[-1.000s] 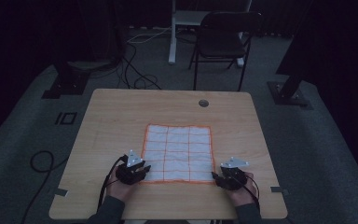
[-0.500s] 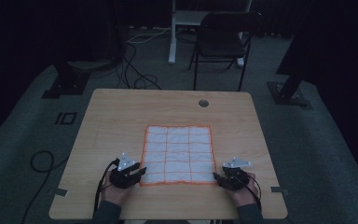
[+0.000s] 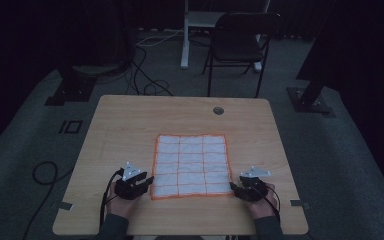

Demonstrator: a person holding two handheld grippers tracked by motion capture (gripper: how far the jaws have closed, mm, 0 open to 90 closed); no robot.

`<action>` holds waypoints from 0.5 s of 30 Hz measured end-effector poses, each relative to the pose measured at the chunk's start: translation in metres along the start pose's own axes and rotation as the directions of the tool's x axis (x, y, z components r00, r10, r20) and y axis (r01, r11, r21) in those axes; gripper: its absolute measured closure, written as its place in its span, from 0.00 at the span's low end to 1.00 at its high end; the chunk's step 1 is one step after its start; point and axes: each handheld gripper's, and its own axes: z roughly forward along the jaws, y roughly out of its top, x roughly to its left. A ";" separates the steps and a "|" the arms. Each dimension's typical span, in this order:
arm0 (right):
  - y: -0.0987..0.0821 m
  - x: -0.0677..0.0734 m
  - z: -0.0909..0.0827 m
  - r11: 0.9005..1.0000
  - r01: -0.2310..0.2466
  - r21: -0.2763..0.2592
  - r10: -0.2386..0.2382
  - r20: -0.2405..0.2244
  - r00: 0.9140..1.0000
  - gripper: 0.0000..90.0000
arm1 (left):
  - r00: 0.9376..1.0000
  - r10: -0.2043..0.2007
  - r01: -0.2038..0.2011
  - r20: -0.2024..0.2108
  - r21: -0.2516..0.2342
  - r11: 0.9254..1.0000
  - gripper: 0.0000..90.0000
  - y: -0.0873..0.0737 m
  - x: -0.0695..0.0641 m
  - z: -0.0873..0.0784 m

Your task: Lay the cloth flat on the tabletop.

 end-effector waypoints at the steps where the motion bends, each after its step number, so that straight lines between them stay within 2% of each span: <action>1: 0.000 0.000 0.000 1.000 0.000 0.000 0.000 0.000 1.000 0.55 | 1.000 0.000 0.000 0.000 0.000 1.000 0.71 0.000 0.000 0.000; 9: 0.003 -0.004 0.004 1.000 -0.017 -0.010 0.017 0.004 1.000 0.54 | 1.000 -0.019 0.019 -0.010 0.010 1.000 0.70 0.001 0.005 0.004; 11: 0.004 -0.006 0.002 0.999 -0.024 -0.029 0.025 0.016 1.000 0.54 | 1.000 -0.020 0.020 -0.017 0.014 1.000 0.70 0.002 0.006 0.006; 12: 0.006 -0.008 -0.001 0.998 -0.034 -0.056 0.035 0.023 0.999 0.54 | 1.000 -0.018 0.019 -0.020 0.021 1.000 0.70 0.003 0.007 0.007; 15: 0.008 -0.010 -0.003 0.996 -0.039 -0.078 0.042 0.033 0.999 0.54 | 1.000 -0.019 0.020 -0.019 0.021 1.000 0.69 0.004 0.007 0.009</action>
